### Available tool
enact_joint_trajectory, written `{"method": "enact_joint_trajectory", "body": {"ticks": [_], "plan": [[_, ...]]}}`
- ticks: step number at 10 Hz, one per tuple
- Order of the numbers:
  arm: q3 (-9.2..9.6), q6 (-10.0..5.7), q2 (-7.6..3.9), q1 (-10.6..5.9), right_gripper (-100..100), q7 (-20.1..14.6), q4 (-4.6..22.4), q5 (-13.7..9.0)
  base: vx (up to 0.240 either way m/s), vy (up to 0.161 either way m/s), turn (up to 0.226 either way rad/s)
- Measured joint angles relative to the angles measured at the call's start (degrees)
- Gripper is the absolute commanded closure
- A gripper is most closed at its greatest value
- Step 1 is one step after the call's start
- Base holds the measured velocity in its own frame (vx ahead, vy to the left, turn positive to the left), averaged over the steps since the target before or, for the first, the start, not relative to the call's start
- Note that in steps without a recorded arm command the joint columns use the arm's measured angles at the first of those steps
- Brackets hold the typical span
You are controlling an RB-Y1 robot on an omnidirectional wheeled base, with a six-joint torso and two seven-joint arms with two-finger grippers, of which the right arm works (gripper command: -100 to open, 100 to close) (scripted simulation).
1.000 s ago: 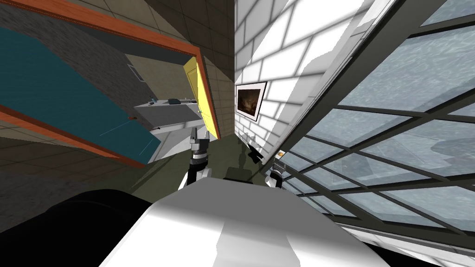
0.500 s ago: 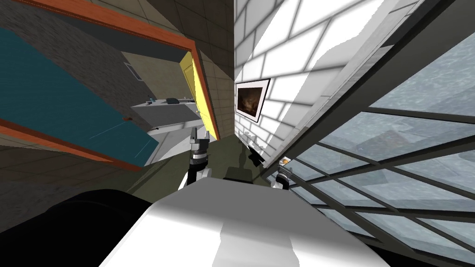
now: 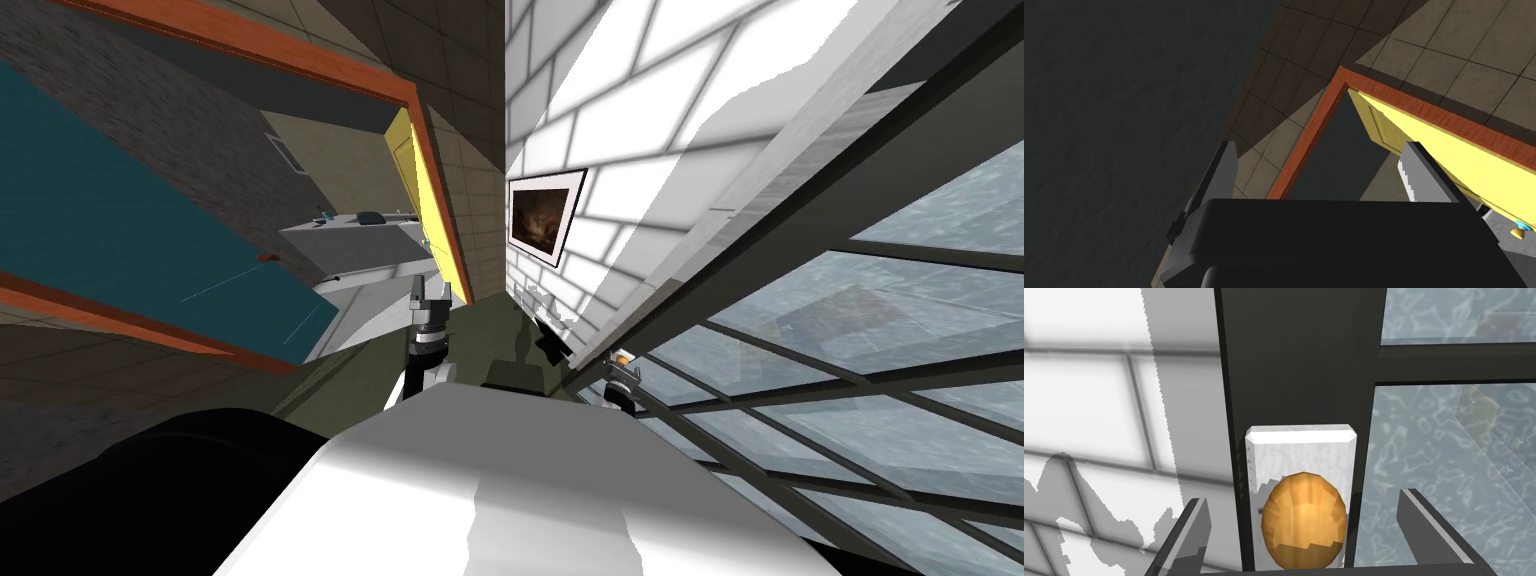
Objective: Pull the door open
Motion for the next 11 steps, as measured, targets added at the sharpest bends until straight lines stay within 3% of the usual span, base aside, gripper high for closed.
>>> {"method": "enact_joint_trajectory", "body": {"ticks": [1,2,7,11], "plan": [[0.16,-0.04,-0.61,-0.13,-100,-0.77,0.80,0.09,0.039,0.001,-0.006],[0.17,-0.19,-0.69,-0.18,100,-0.98,0.98,0.09,-0.008,0.000,-0.002],[0.15,-0.01,-0.65,-0.15,100,-0.74,0.81,0.08,-0.006,-0.001,0.001],[1.57,0.40,-0.91,-0.10,100,-1.69,-0.35,0.98,-0.203,0.011,0.057]]}}
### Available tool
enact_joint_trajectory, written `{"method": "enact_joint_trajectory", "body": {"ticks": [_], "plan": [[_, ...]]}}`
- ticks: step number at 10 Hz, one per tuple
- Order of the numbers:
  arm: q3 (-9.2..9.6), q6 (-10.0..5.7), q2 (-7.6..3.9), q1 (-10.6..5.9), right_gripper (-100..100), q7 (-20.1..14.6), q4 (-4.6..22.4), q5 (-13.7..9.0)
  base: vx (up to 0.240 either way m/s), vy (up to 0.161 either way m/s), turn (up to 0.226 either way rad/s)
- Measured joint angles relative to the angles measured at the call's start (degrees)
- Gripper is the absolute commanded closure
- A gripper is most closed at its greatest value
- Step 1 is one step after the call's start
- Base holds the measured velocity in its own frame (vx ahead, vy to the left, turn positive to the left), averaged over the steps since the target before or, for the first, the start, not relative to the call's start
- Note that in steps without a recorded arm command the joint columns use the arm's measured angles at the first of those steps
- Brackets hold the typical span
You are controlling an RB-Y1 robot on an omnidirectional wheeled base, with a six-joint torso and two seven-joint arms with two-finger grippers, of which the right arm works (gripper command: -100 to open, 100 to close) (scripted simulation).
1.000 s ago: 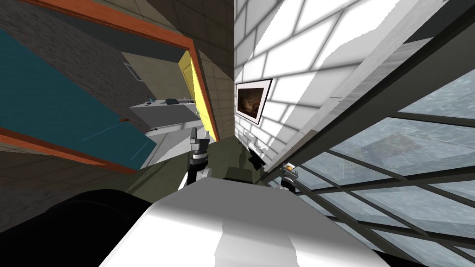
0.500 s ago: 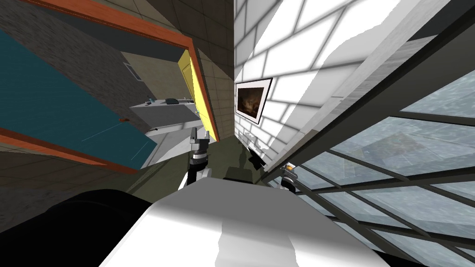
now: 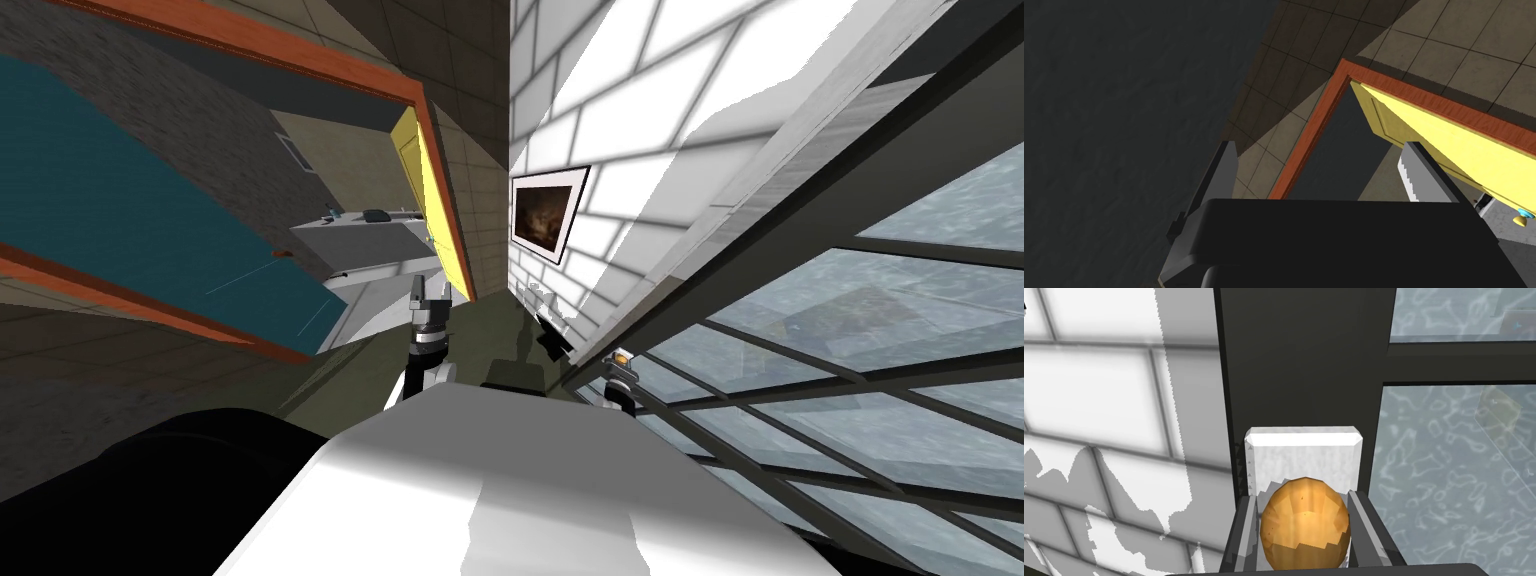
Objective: Pull the door open
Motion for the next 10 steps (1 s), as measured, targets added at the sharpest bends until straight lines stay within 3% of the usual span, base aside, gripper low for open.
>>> {"method": "enact_joint_trajectory", "body": {"ticks": [1,3,5,6,8,10], "plan": [[0.60,0.38,0.16,0.43,100,-0.27,-0.86,0.35,-0.235,0.004,0.072],[2.66,-0.66,-0.25,-1.24,100,-2.75,2.30,1.62,-0.196,0.006,0.053],[3.03,0.20,0.13,-0.18,100,-2.62,0.20,1.81,-0.116,0.018,0.024],[3.39,1.09,-0.11,0.69,100,-2.53,-2.07,2.03,-0.209,0.005,0.045],[4.59,0.35,-0.36,-0.52,100,-3.92,-0.37,2.81,-0.162,-0.005,0.041],[5.24,0.33,-0.33,-0.57,100,-4.43,-0.12,3.19,-0.176,-0.017,0.058]]}}
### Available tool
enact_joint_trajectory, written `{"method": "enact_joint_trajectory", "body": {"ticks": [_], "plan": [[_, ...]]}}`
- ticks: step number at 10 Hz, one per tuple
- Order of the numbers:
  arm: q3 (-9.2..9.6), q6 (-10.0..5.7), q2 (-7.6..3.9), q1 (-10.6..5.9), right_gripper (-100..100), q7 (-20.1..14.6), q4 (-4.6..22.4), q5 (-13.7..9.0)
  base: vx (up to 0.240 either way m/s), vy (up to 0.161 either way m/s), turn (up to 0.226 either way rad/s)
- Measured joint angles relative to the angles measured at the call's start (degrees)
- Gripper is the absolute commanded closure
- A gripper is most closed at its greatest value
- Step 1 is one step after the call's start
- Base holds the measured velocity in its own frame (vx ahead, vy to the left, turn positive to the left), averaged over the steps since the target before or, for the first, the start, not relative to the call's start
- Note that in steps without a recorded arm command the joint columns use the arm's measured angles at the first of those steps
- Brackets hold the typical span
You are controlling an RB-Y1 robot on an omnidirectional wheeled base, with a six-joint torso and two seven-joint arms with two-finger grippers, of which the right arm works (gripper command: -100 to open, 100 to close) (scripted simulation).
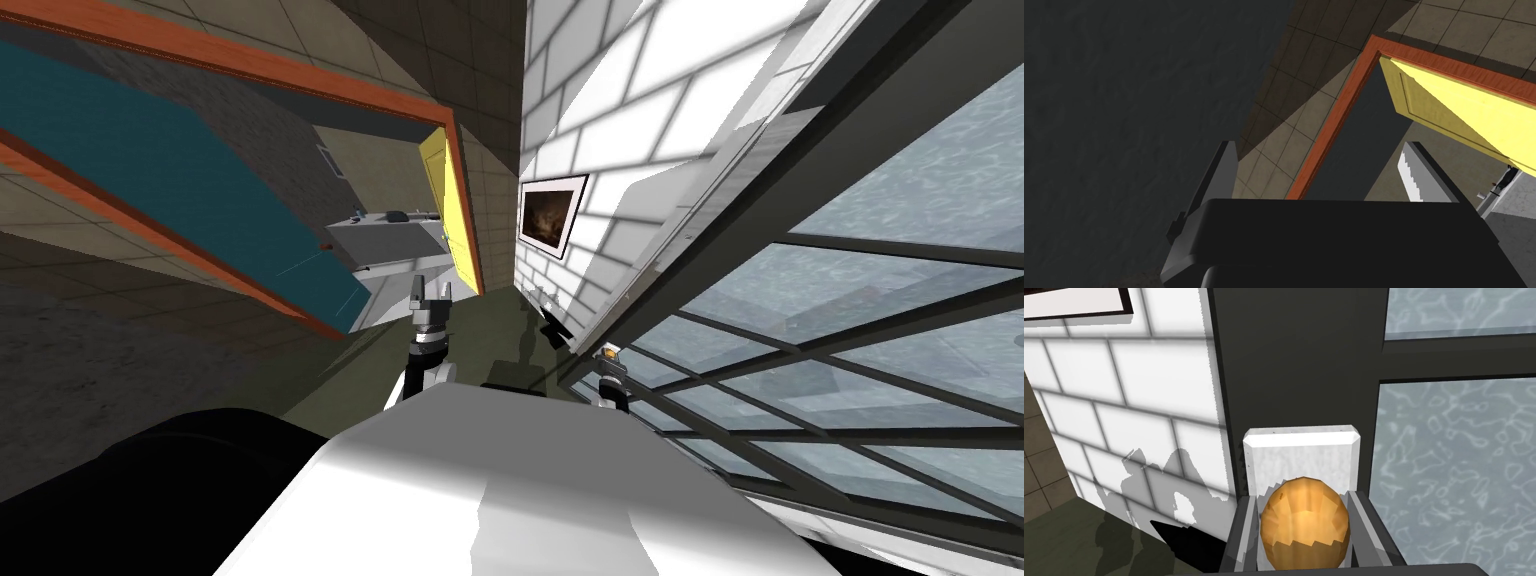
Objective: Pull the door open
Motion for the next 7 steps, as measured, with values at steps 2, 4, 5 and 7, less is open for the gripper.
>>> {"method": "enact_joint_trajectory", "body": {"ticks": [2,4,5,7], "plan": [[1.08,0.07,-0.14,0.52,100,-0.61,-1.20,0.72,-0.192,-0.007,0.049],[2.47,-0.28,-0.40,0.27,100,-1.69,-0.75,1.62,-0.204,-0.004,0.056],[3.12,-0.21,-0.58,0.53,100,-2.13,-1.16,2.04,-0.218,0.008,0.040],[4.24,-0.05,-0.89,0.87,100,-2.84,-2.04,2.79,-0.234,0.006,0.042]]}}
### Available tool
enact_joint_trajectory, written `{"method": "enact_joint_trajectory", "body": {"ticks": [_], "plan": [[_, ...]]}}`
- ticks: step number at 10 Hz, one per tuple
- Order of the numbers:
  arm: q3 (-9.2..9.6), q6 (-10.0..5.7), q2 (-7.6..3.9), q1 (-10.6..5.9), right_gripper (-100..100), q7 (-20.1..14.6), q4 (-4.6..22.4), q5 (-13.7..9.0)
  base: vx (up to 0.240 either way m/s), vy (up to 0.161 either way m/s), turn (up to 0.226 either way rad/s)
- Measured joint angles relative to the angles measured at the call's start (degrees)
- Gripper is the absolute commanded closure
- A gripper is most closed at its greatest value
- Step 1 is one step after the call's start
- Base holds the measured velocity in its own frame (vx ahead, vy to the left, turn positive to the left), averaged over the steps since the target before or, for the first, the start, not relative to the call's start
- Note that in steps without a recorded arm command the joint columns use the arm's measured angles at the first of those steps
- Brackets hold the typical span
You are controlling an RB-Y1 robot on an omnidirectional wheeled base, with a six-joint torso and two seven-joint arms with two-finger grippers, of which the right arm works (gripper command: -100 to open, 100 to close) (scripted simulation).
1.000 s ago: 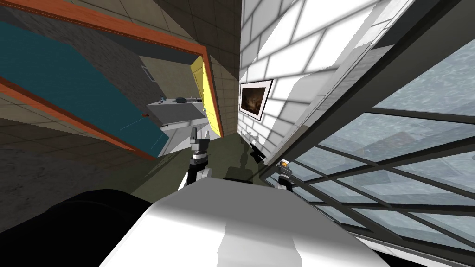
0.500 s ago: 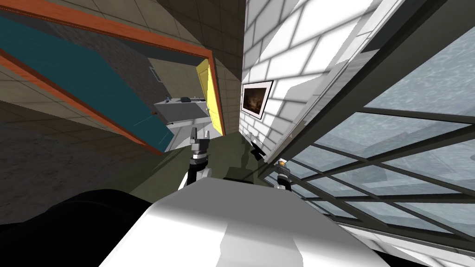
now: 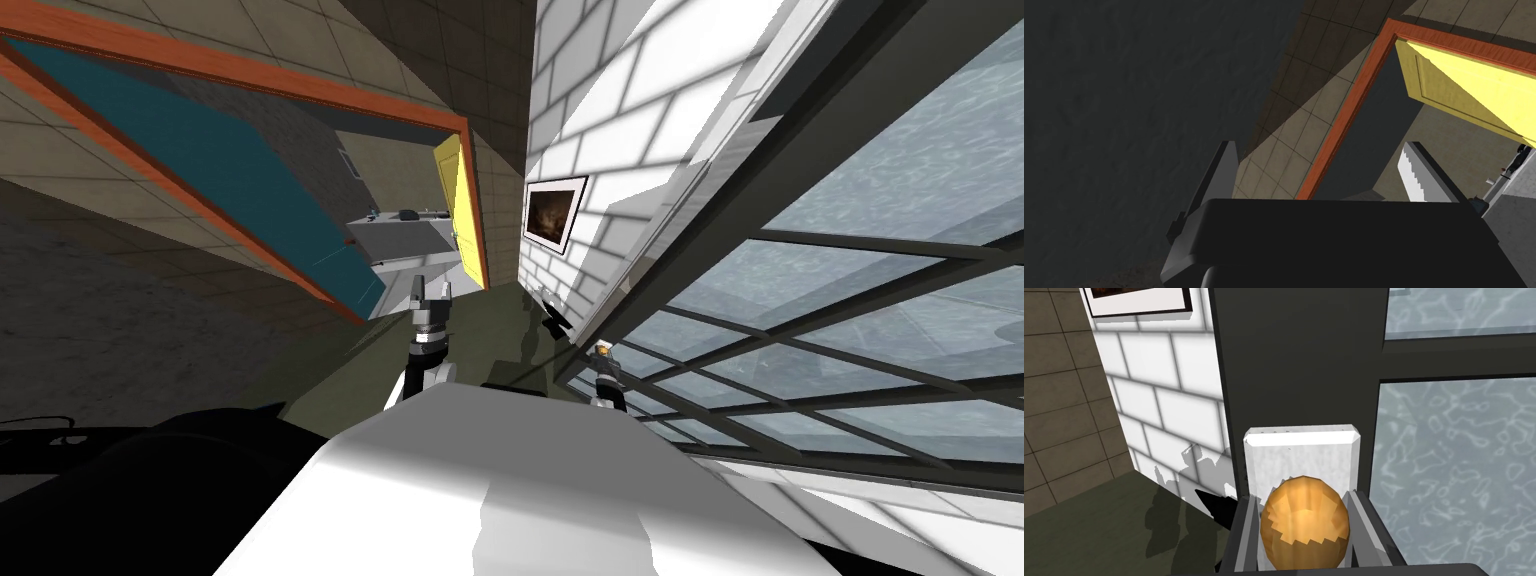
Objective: Pull the door open
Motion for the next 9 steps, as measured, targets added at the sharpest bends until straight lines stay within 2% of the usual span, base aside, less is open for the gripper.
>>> {"method": "enact_joint_trajectory", "body": {"ticks": [2,5,8,9], "plan": [[0.81,0.05,-0.04,0.15,100,-0.57,0.05,0.50,-0.122,-0.016,0.037],[2.54,-0.58,-0.82,0.38,100,-2.08,-0.38,1.54,-0.196,-0.019,0.050],[4.58,-0.81,-1.82,1.57,100,-3.69,-1.84,2.76,-0.206,-0.019,0.049],[5.36,-1.14,-2.10,1.57,100,-4.41,-1.55,3.22,-0.197,-0.009,0.047]]}}
